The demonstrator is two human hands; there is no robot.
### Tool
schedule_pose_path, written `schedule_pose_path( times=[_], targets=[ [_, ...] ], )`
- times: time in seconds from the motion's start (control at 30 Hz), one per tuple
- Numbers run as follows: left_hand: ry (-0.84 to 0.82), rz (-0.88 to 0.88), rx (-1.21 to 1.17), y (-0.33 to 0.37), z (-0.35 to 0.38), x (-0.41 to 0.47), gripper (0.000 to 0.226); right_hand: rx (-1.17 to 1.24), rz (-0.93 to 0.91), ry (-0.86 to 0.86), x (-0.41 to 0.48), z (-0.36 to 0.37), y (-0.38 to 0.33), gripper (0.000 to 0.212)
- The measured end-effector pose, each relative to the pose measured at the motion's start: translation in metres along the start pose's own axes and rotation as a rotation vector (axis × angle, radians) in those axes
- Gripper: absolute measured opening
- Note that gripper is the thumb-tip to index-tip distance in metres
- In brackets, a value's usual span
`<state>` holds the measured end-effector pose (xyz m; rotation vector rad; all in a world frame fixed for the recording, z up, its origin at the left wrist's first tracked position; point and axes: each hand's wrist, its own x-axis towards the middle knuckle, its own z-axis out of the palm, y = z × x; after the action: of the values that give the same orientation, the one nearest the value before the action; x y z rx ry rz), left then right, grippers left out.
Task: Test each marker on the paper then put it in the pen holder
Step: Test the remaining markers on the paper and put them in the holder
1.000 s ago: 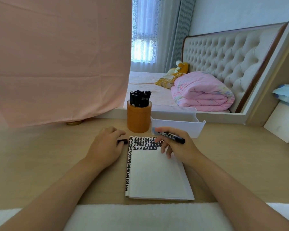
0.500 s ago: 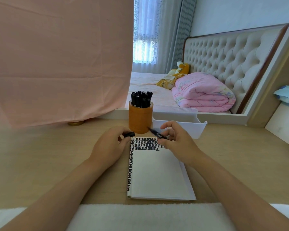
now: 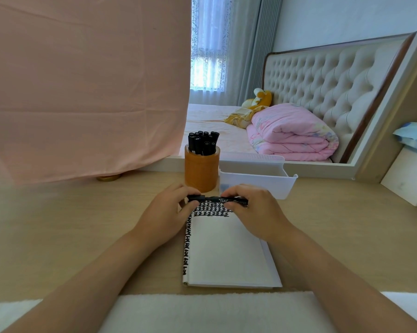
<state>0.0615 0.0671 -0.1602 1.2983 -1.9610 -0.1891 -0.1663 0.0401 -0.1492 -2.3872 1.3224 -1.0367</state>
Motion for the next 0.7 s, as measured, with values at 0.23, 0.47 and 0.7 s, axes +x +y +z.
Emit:
schedule_pose_path(
  times=[0.23, 0.47, 0.7],
  targets=[
    [-0.118, 0.063, 0.012, 0.0, 0.0, 0.0, 0.024, 0.082, -0.016, -0.113, -0.004, 0.003, -0.003, 0.029],
    [-0.196, 0.054, -0.026, 0.001, -0.005, 0.003, 0.019, -0.077, -0.191, -0.066, -0.004, 0.003, -0.003, 0.021],
    [-0.126, 0.082, -0.123, 0.013, -0.017, 0.008, 0.02, 0.106, -0.074, -0.11, -0.002, 0.003, -0.014, 0.022]
  ],
)
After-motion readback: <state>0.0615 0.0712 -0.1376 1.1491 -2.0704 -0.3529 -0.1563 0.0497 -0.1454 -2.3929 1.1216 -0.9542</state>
